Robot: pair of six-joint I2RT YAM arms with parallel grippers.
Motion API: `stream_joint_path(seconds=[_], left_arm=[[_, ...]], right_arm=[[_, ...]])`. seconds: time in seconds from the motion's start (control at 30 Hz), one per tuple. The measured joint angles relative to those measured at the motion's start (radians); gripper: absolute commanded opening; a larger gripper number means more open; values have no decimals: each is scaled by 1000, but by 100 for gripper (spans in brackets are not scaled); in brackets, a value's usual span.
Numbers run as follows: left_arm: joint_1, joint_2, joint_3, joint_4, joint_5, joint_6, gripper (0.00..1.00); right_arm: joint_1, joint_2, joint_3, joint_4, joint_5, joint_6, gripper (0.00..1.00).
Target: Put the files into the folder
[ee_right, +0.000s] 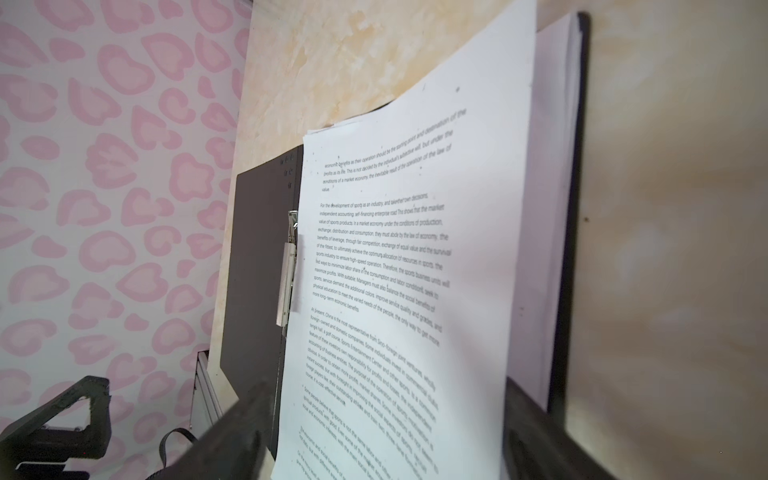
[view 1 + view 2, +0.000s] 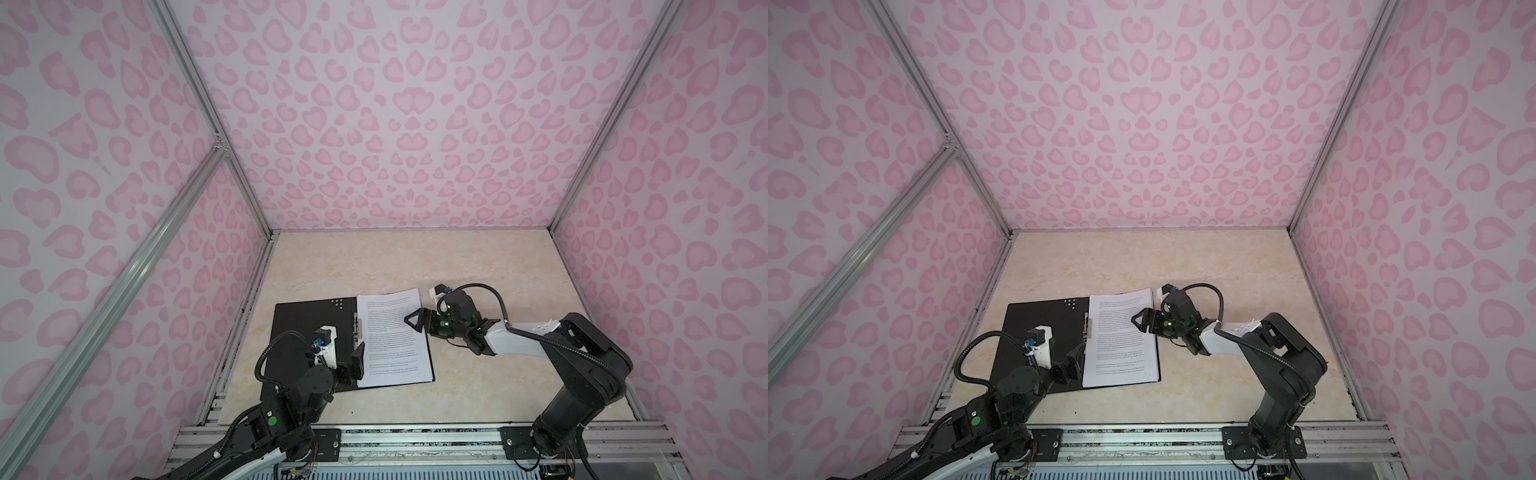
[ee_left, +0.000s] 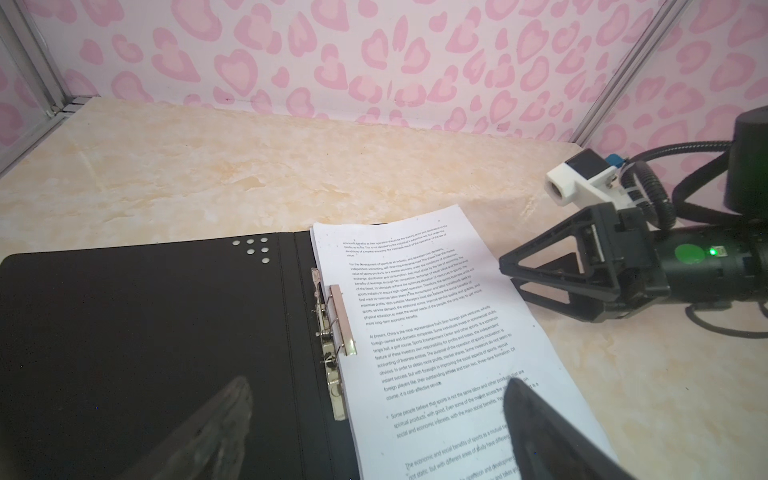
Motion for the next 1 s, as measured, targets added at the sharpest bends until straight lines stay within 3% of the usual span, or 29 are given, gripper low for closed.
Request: stream_joint_path(seconds=[0.37, 0.5, 0.63, 0.8, 1.0], left_arm=[[4, 83, 5, -10, 1, -84, 96], [58, 203, 48, -35, 52, -146, 96], [251, 343, 84, -31, 221, -180, 96], [488, 547, 135, 8, 517, -185, 96], [587, 758, 209, 60, 721, -163, 96]], right_arm=[[-4, -228, 23, -283, 250, -202, 97], [-127, -198, -5, -287, 203, -219, 97], [-191, -137, -41, -265, 92, -218, 97], [-213, -112, -63, -192, 9, -211, 97], [-231, -88, -84, -124, -51, -193, 94]])
